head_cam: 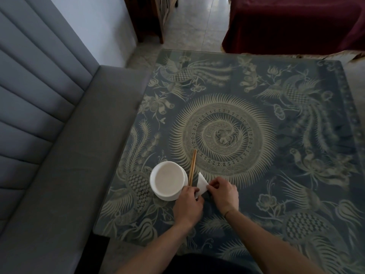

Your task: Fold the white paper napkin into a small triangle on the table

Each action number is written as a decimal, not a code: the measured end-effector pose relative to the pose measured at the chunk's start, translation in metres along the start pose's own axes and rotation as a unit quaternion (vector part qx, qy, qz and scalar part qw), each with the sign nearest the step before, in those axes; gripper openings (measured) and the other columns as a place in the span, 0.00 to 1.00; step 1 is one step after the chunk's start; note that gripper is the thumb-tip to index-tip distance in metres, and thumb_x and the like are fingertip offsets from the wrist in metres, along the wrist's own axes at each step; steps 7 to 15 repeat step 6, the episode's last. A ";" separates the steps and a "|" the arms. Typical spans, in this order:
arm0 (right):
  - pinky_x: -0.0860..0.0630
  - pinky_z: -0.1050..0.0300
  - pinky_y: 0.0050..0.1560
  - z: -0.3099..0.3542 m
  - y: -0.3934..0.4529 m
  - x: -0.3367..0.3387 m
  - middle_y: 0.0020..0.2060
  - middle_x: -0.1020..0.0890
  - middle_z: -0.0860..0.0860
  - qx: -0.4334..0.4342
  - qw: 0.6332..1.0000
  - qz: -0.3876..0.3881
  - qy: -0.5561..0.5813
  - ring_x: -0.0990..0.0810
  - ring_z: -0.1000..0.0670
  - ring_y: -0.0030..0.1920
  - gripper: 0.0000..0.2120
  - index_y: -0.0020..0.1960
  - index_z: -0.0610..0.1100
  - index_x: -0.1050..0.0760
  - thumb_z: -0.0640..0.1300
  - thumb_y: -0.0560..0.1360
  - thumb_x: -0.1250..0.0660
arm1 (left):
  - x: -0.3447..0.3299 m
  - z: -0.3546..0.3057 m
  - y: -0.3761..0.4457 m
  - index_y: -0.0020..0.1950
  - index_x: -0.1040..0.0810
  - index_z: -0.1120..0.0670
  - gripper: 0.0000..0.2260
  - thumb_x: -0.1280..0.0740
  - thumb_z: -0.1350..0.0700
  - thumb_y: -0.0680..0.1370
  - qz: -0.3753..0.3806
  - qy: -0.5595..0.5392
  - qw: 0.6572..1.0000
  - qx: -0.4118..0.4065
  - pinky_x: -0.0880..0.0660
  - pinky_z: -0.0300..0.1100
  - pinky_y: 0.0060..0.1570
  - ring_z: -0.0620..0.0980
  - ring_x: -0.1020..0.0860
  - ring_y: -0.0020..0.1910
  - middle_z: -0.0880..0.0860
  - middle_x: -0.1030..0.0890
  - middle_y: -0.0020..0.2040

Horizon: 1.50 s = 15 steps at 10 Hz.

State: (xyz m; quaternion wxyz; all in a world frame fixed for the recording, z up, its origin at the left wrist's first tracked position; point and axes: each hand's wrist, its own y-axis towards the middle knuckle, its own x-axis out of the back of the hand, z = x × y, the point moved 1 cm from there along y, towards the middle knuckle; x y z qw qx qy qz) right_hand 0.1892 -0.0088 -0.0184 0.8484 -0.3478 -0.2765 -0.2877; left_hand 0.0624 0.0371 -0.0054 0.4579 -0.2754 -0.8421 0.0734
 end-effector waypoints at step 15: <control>0.25 0.55 0.46 0.000 -0.010 0.035 0.43 0.20 0.56 0.074 0.994 -0.071 0.044 0.21 0.54 0.46 0.07 0.46 0.51 0.21 0.54 0.74 0.29 | 0.010 -0.023 0.000 0.61 0.21 0.49 0.11 0.34 0.51 0.79 -0.018 -0.034 0.995 -0.095 0.26 0.44 0.50 0.49 0.22 0.53 0.48 0.20 0.58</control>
